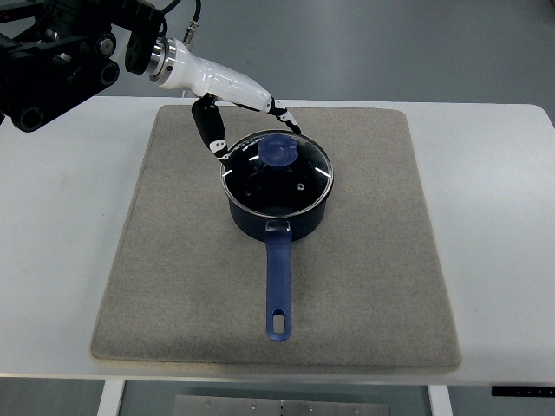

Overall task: Open pot lid and place left with left hand
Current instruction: 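Close the left hand fingers around the blue knob of the glass lid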

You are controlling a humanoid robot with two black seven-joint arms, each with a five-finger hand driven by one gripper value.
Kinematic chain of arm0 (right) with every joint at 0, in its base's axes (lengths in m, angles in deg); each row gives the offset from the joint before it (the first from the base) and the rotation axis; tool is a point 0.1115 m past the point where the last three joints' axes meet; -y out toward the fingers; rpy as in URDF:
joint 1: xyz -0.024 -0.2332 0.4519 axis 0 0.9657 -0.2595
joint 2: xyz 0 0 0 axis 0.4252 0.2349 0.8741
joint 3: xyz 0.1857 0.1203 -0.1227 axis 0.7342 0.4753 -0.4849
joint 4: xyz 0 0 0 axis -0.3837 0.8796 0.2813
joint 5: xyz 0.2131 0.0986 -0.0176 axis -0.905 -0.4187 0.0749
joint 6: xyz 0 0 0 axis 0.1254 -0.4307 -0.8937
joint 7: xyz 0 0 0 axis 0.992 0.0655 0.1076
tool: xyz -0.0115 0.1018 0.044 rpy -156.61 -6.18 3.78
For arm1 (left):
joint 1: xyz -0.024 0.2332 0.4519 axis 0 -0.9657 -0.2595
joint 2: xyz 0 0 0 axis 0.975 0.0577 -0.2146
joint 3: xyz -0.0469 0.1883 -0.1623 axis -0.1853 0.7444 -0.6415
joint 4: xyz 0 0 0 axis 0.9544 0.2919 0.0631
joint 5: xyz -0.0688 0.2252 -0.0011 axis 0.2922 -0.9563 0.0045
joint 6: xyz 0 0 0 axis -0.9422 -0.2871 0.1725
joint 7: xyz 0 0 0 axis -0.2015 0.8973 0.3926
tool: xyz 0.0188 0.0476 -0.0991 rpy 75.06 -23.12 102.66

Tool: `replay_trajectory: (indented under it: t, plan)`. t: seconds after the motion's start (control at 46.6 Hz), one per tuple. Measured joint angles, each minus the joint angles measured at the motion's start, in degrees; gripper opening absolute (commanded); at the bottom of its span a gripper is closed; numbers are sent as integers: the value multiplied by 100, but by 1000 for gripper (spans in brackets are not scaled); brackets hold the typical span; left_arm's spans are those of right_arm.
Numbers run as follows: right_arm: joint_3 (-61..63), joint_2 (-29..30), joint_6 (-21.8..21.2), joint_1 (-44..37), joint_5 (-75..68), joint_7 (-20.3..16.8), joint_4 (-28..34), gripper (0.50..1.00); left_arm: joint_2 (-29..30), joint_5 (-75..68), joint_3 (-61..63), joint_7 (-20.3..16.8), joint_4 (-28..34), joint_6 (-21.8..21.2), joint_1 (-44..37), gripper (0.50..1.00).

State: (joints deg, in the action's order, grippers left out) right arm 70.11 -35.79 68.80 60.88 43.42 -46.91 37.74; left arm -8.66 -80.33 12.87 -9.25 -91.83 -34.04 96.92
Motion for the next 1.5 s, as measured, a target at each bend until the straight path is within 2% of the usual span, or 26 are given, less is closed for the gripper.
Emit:
replay_trajectory:
  t: [0.751,1.073,1.502]
  plan:
    - [0,0,0,0,0,0,0,915,-499,-834,62,1,-30,-152,69,958]
    - [0,0,0,0,0,0,0,915,-510,-812,36,1,-32,-192,84,992]
    - [0,0,0,0,0,0,0,915,-489,-823,46,1,-50,-157,212,990]
